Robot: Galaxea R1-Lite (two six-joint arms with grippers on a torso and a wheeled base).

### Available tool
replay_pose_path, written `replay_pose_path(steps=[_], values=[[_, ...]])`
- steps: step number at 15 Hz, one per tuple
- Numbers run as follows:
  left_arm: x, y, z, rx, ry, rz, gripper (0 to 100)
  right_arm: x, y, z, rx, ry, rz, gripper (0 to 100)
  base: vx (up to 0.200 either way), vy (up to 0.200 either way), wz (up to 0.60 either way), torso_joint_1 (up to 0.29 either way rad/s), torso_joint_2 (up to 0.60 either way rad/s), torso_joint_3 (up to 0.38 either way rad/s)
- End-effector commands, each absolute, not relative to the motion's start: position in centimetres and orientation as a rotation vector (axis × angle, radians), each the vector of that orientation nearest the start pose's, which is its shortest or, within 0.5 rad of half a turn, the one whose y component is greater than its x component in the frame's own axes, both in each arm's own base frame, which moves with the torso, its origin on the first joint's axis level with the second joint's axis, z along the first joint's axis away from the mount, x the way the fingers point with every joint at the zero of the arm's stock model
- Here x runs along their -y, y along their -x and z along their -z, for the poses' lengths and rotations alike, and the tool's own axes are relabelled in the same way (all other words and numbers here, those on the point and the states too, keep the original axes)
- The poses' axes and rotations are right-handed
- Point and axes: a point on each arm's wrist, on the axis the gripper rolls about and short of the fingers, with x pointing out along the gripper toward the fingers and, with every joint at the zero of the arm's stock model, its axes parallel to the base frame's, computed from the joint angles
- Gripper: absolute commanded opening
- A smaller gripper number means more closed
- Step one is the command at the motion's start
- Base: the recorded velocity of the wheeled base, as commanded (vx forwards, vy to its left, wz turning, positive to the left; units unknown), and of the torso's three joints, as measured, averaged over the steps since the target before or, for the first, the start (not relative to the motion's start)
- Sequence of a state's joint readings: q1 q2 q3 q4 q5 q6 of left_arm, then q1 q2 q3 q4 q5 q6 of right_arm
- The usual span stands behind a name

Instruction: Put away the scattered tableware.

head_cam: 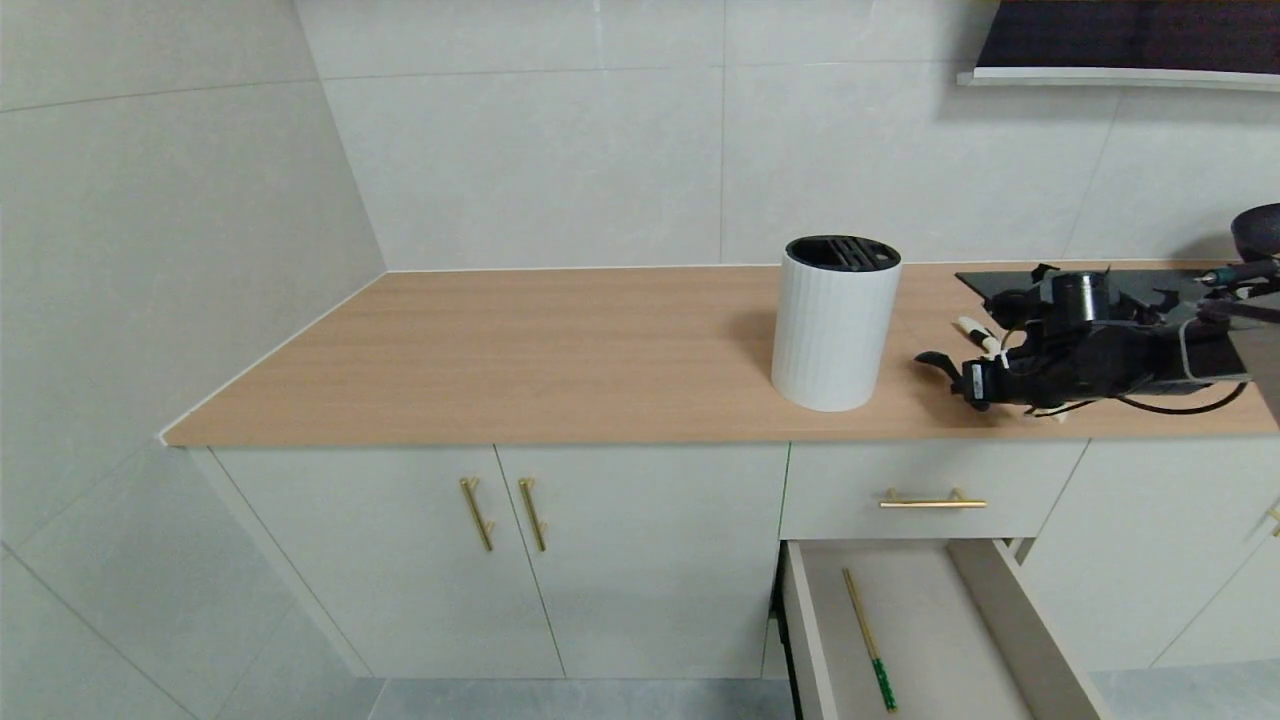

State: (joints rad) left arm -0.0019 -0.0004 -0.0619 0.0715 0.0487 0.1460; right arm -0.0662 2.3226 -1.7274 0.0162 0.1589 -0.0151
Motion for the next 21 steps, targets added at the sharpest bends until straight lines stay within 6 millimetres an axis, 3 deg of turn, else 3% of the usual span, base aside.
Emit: replay_pose_path(steps=[1,2,4,7,10,14,21], values=[[-0.1,2.8,-8.5,-0.013,-0.146,-0.047,100,2.1,-40.3,-17.8,-0.604,-0.092,-0.084,0,0.000,0.000,0.00,0.000,0.00,0.000],[-0.1,2.8,-8.5,-0.013,-0.146,-0.047,100,1.9,-39.2,-18.2,-0.609,-0.093,-0.085,0,0.000,0.000,0.00,0.000,0.00,0.000],[-0.1,2.8,-8.5,-0.013,-0.146,-0.047,100,1.4,-33.5,-18.9,-0.646,-0.097,-0.089,0,0.000,0.000,0.00,0.000,0.00,0.000],[-0.1,2.8,-8.5,-0.013,-0.146,-0.047,100,0.8,-28.5,-18.7,-0.679,-0.116,-0.050,0,0.000,0.000,0.00,0.000,0.00,0.000],[-0.1,2.8,-8.5,-0.013,-0.146,-0.047,100,-0.3,-25.7,-17.9,-0.688,-0.093,-0.059,0,0.000,0.000,0.00,0.000,0.00,0.000],[-0.1,2.8,-8.6,-0.011,-0.146,-0.047,100,-0.5,-25.3,-17.2,-0.704,-0.086,-0.067,0,0.000,0.000,0.00,-0.052,0.11,0.073],[-0.1,2.8,-8.5,-0.013,-0.147,-0.047,100,-0.5,-25.6,-16.6,-0.726,-0.084,-0.067,0,0.000,0.000,0.00,-0.184,0.48,0.289]])
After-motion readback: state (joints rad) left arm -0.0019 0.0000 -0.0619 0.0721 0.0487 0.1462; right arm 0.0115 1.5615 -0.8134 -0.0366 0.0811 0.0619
